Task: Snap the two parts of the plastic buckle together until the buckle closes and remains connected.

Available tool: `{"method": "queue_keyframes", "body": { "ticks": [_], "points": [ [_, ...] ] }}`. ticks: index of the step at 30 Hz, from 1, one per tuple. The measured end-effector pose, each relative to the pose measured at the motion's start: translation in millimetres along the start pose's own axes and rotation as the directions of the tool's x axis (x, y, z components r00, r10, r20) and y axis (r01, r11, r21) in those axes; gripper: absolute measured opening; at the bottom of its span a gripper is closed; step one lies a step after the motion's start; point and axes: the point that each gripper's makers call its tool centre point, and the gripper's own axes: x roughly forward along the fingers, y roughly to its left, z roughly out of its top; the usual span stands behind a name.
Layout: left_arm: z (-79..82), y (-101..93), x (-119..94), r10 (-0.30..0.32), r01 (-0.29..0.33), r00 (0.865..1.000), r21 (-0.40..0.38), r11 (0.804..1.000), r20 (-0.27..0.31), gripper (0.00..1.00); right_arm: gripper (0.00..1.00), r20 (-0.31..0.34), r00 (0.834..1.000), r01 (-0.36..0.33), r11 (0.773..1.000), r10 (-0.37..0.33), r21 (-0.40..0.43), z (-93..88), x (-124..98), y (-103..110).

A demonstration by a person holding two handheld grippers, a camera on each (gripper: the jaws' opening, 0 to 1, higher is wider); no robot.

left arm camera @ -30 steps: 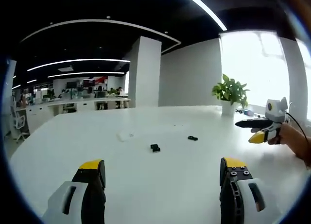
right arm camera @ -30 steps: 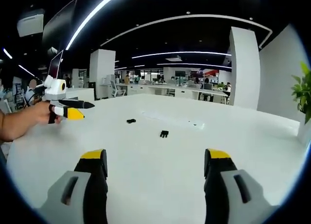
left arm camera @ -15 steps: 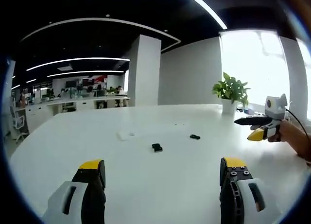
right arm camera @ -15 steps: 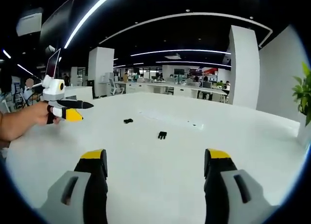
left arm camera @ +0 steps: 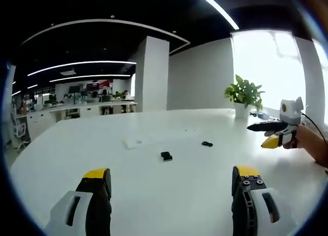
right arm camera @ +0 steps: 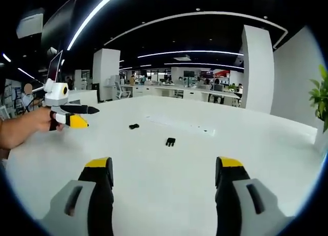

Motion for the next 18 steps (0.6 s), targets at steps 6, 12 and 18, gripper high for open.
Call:
{"method": "queue_keyframes", "body": {
  "ticks": [6, 12, 18],
  "points": [
    [-1.7, -1.1, 0.4, 0.0, 0.0, 1.0, 0.007, 1.0, -0.012, 1.0, 0.81, -0.002, 1.0, -0.002, 1.0, 0.002, 0.0, 0.0, 1.2, 1.1],
    [4.2, -4.8, 7.8, -0.007, 0.007, 1.0, 0.011, 1.0, -0.006, 1.0, 0.81, -0.005, 1.0, 0.001, 1.0, -0.001, -0.007, 0.1, 1.2, 0.2],
    [3.4, -5.2, 11.7, -0.013, 0.013, 1.0, 0.018, 1.0, -0.013, 1.0, 0.81, -0.001, 1.0, 0.005, 1.0, -0.005, -0.007, 3.3, 3.9, -3.5]
  ]
}}
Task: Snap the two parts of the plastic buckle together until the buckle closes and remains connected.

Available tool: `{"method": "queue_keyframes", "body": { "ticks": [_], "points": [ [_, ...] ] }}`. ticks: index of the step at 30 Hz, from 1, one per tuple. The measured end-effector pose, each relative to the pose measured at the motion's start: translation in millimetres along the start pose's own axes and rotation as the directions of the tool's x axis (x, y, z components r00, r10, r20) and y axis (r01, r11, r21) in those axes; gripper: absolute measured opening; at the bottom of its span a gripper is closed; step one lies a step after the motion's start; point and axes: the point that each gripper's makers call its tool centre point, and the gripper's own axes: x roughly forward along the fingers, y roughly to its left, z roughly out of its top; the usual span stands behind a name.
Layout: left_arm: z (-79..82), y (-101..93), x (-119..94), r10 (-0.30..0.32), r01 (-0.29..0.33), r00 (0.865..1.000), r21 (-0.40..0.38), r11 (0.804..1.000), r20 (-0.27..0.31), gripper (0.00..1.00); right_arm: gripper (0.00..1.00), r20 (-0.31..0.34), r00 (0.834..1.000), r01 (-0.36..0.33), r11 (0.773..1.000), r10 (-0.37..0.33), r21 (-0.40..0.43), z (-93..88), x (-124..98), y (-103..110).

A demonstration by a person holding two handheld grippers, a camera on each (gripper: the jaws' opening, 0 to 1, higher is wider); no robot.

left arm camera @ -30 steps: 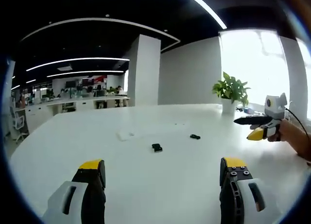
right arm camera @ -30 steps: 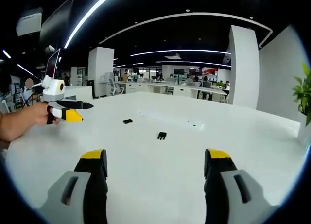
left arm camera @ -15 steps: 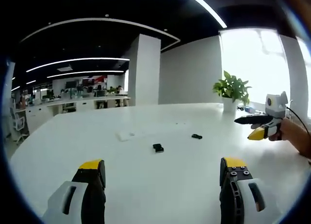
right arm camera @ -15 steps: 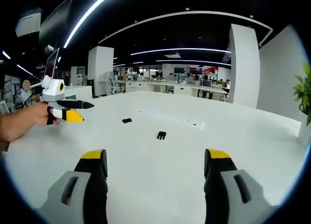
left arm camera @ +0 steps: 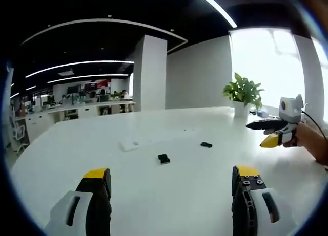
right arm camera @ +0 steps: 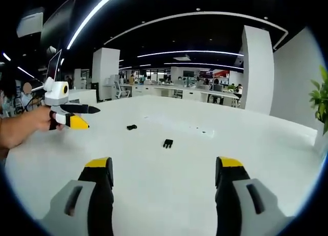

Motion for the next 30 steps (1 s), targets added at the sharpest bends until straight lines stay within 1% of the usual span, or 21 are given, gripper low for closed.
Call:
{"method": "queue_keyframes", "body": {
  "ticks": [12, 17, 20, 30],
  "points": [
    [-5.3, 11.3, 5.2, 0.0, -0.001, 1.0, -0.019, 1.0, -0.021, 1.0, 0.81, -0.011, 1.0, -0.011, 1.0, 0.011, -0.011, 0.3, 10.9, 0.7],
    [0.3, 17.4, 13.3, 0.0, -0.001, 1.0, -0.026, 1.0, -0.02, 1.0, 0.81, -0.013, 1.0, -0.011, 1.0, 0.011, -0.016, 2.0, 13.7, 0.1],
    [0.6, 14.0, 15.2, -0.004, 0.003, 1.0, -0.023, 1.0, -0.017, 1.0, 0.81, -0.013, 1.0, -0.009, 1.0, 0.009, -0.019, 3.6, 16.0, -1.6],
    [-1.6, 11.3, 19.2, -0.008, 0.008, 1.0, -0.02, 1.0, -0.019, 1.0, 0.81, -0.019, 1.0, -0.013, 1.0, 0.013, -0.024, 5.1, 24.8, -2.5]
  ]
}}
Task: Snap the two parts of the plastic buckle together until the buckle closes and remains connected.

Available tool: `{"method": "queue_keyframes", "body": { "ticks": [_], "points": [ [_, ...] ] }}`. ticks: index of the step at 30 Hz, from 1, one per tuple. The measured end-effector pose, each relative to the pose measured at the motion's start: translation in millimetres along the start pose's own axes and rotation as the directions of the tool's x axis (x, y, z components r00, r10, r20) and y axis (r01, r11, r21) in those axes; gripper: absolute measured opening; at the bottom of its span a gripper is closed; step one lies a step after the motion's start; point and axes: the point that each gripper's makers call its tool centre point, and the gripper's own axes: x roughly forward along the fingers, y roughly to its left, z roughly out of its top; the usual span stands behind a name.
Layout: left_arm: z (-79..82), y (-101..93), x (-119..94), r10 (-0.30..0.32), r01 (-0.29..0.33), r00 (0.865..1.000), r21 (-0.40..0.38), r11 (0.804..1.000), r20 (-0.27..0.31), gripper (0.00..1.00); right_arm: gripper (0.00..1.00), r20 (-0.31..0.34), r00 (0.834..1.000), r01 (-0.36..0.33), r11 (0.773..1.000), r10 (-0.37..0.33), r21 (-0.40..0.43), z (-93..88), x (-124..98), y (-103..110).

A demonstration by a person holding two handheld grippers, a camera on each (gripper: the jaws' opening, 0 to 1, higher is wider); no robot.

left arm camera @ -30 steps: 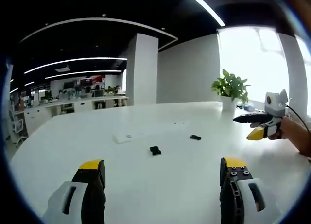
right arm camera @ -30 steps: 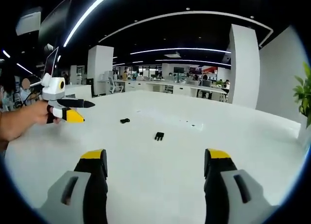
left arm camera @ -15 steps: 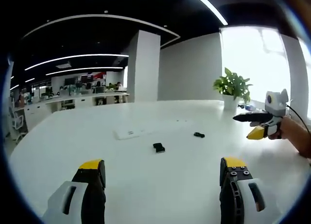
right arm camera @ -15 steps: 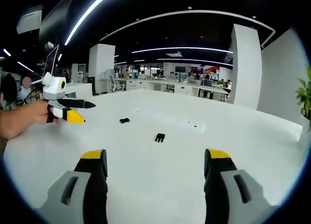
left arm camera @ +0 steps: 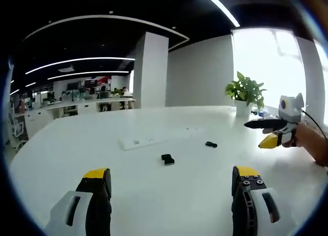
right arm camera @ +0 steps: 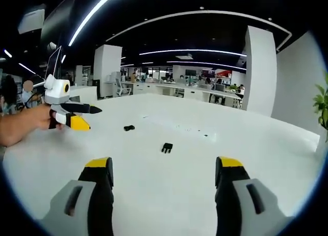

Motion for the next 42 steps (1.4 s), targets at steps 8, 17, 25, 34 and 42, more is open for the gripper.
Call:
{"method": "queue_keyframes", "body": {
  "ticks": [8, 17, 25, 34, 42],
  "points": [
    [-3.4, -0.9, 3.2, 0.0, 0.0, 1.0, 0.003, 1.0, -0.005, 1.0, 0.81, -0.002, 1.0, -0.003, 1.0, 0.003, -0.005, 0.9, 4.7, -0.3],
    [-3.1, -1.0, 11.0, -0.003, 0.003, 1.0, 0.006, 1.0, -0.007, 1.0, 0.81, -0.003, 1.0, -0.004, 1.0, 0.004, -0.007, 2.1, 8.8, -3.5],
    [-1.3, 1.0, 15.7, 0.0, 0.0, 1.0, 0.006, 1.0, -0.006, 1.0, 0.8, -0.002, 1.0, -0.002, 1.0, 0.002, -0.01, 4.3, 13.5, -6.5],
    [-5.3, 4.7, 21.0, 0.003, -0.003, 1.0, 0.008, 1.0, -0.014, 1.0, 0.79, -0.009, 1.0, 0.007, 1.0, -0.007, -0.007, 0.9, 18.4, -11.4],
    [0.2, 6.0, 24.8, 0.004, -0.004, 1.0, 0.004, 1.0, -0.004, 1.0, 0.79, -0.007, 1.0, 0.013, 1.0, -0.013, -0.004, 2.3, 21.5, -16.0]
  ]
}}
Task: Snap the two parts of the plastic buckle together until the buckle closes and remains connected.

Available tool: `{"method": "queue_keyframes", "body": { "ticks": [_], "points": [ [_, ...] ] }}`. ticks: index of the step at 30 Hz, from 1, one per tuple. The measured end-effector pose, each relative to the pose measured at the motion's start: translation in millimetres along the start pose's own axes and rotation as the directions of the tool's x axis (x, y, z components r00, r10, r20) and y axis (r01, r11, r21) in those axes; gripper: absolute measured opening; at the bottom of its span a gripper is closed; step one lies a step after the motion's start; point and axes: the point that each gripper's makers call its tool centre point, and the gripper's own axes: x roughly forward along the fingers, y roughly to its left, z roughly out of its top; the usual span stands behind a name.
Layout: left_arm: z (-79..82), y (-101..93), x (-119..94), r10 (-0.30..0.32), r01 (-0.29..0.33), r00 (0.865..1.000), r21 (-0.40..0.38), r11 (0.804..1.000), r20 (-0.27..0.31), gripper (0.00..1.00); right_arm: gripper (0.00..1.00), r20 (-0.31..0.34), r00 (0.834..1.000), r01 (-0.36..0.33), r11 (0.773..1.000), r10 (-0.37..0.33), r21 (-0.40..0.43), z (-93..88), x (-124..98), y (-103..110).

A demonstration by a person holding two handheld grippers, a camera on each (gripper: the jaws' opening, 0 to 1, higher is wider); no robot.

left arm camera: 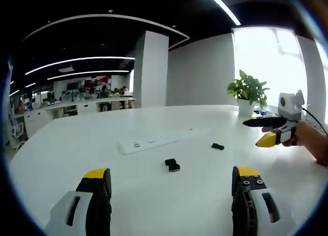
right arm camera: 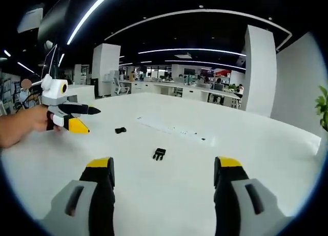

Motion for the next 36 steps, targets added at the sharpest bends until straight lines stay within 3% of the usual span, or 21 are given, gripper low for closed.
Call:
{"method": "queue_keyframes", "body": {
  "ticks": [16, 25, 36],
  "points": [
    [-0.5, 2.6, 3.1, -0.002, 0.002, 1.0, -0.001, 1.0, -0.007, 1.0, 0.78, -0.005, 1.0, 0.003, 1.0, -0.003, -0.001, -1.1, 7.1, -3.2],
    [8.0, 3.7, 9.5, -0.001, 0.001, 1.0, -0.004, 1.0, 0.002, 1.0, 0.78, -0.005, 1.0, 0.004, 1.0, -0.004, -0.001, -0.7, 8.2, -5.2],
    [4.0, 5.0, 14.0, 0.001, -0.001, 1.0, 0.005, 1.0, -0.015, 1.0, 0.77, -0.001, 1.0, 0.004, 1.0, -0.004, 0.0, 4.2, 16.1, -8.0]
  ]
}}
